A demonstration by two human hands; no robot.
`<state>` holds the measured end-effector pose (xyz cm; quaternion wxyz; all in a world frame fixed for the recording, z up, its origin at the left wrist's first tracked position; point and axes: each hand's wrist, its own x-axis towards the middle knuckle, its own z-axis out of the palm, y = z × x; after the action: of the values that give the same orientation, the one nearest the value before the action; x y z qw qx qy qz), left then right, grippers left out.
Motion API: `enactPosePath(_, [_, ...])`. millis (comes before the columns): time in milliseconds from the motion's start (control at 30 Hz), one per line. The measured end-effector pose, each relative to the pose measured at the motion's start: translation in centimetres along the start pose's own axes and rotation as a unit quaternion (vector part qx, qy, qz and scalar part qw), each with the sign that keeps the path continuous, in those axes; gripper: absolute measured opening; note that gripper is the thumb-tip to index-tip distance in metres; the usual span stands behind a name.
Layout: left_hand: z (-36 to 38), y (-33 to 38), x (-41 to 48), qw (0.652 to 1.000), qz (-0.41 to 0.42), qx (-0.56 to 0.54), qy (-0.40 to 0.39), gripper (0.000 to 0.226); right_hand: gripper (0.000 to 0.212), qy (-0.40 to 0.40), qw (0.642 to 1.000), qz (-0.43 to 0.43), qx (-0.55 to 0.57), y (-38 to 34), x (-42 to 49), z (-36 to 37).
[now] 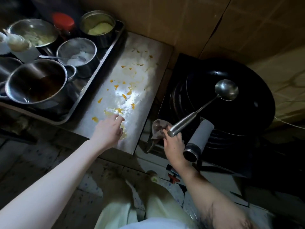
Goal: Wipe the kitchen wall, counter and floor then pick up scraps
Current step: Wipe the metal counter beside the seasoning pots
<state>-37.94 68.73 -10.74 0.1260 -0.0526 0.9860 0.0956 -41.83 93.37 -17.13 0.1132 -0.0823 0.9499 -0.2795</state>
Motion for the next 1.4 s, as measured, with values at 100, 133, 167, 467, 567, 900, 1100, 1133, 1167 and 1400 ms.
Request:
enactPosePath(100, [-0.7,-0.9,1.9,0.999,0.036,0.007,0.001,0.038,0.028,0.046,0.992,0.048,-0.104,1.9,-0.6,-0.9])
enactPosePath(133, [-1.0,-1.4,2.3,0.999,0.052,0.009,-0.004,0.039,0.028,0.072,0.99,0.078,-0.09,1.8,-1.0,-1.0])
enactPosePath(167, [-1.3,-1.9,2.8,0.998,0.067,0.012,-0.007,0.039,0.028,0.096,0.987,0.092,-0.09,1.6,-1.2,-0.8])
enactPosePath(467, [-2.9,-7.3,5.0,0.986,0.163,0.025,-0.032,0.04,0.039,0.131,0.967,0.203,-0.086,-6.5,1.1,4.1])
enactPosePath(567, [-3.0,-8.5,5.4,0.982,0.183,0.029,-0.035,0.04,0.036,0.15,0.964,0.212,-0.059,-7.5,1.6,4.6])
enactPosePath(900, [-3.7,-10.6,5.9,0.974,0.221,0.047,-0.021,0.038,0.032,0.244,0.946,0.208,0.046,-10.4,-0.4,3.9])
enactPosePath(1100, [-3.3,-11.6,4.5,0.974,0.219,0.056,-0.02,0.038,0.033,0.283,0.948,0.137,0.057,-13.3,-3.3,3.4])
enactPosePath(1133, [-3.1,-11.7,4.3,0.974,0.218,0.056,-0.022,0.038,0.033,0.288,0.948,0.123,0.058,-13.7,-3.7,3.4])
enactPosePath(1167, [-2.8,-11.7,4.1,0.974,0.217,0.057,-0.024,0.038,0.033,0.29,0.949,0.11,0.059,-14.0,-4.1,3.3])
enactPosePath(1400, [-1.7,-13.3,1.8,0.98,0.189,0.052,-0.021,0.038,0.036,0.208,0.976,0.055,0.031,-15.4,-6.0,6.1])
